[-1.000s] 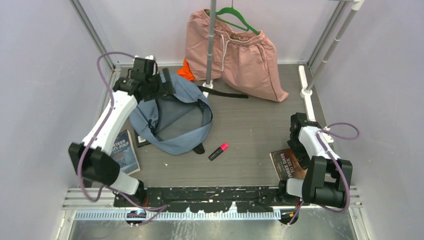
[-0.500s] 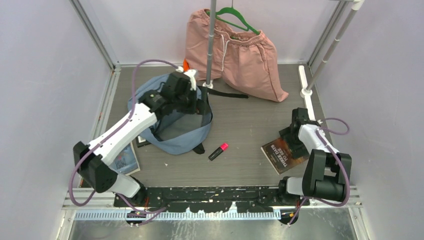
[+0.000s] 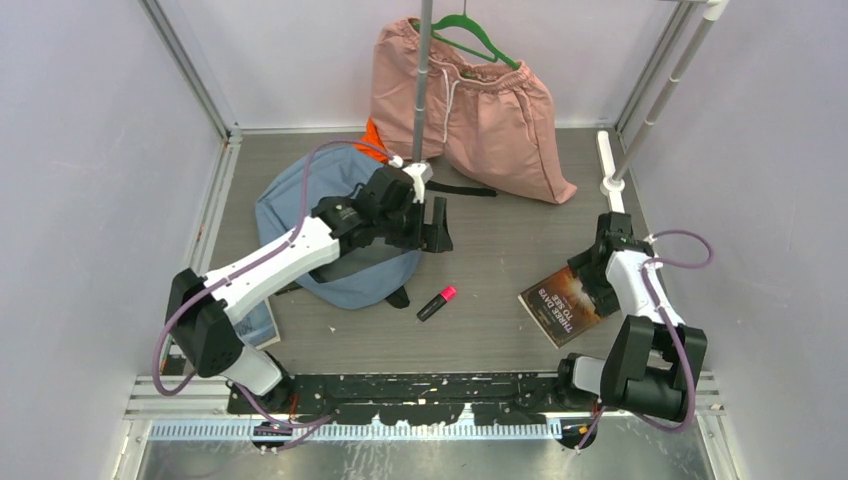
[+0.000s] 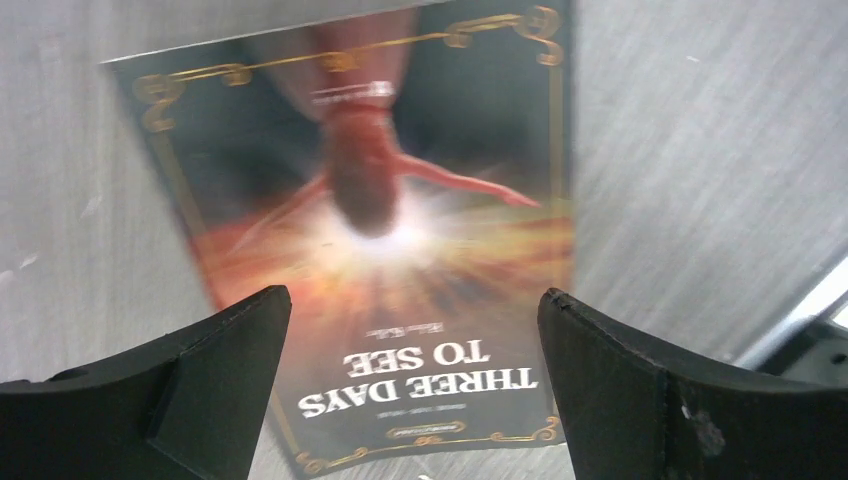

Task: Pack the student bag
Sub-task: Move the book to the center of the board.

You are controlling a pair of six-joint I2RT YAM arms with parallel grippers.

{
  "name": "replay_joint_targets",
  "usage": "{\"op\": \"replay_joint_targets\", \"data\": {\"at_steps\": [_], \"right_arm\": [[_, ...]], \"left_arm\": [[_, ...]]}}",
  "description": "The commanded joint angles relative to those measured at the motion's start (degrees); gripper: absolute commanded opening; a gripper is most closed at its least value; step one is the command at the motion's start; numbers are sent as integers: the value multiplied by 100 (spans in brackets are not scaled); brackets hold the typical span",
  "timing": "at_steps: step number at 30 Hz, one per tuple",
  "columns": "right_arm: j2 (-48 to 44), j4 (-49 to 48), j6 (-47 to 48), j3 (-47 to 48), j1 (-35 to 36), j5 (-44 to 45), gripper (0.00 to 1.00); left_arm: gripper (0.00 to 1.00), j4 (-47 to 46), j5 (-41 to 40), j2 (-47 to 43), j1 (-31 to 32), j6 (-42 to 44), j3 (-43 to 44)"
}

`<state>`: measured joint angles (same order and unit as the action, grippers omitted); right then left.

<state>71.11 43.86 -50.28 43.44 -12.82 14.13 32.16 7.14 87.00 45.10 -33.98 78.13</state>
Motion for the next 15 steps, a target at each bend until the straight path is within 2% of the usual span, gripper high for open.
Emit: {"op": "replay_joint_targets", "data": {"at_steps": [1, 5, 8, 10, 12, 15], "right_arm": [[26, 572, -615, -295, -115, 671, 100], [266, -111, -545, -541, -71, -379, 98], [219, -858, -982, -949, 291, -1408, 100], [30, -1769, -1490, -1375, 860, -2052, 100], [-151, -2797, -2080, -1653, 1684, -2327, 100], [-154, -3835, -2360, -1610, 2621, -2624, 100]], "left_arm": [[85, -658, -39, 236, 441, -81, 86], [85, -609, -57, 571, 604, -9, 258], [85, -580, -202, 650, 605, 16, 294], [85, -487, -315, 679, 596, 67, 363], [85, -396, -404, 713, 596, 101, 427], [85, -360, -512, 693, 596, 119, 411]]}}
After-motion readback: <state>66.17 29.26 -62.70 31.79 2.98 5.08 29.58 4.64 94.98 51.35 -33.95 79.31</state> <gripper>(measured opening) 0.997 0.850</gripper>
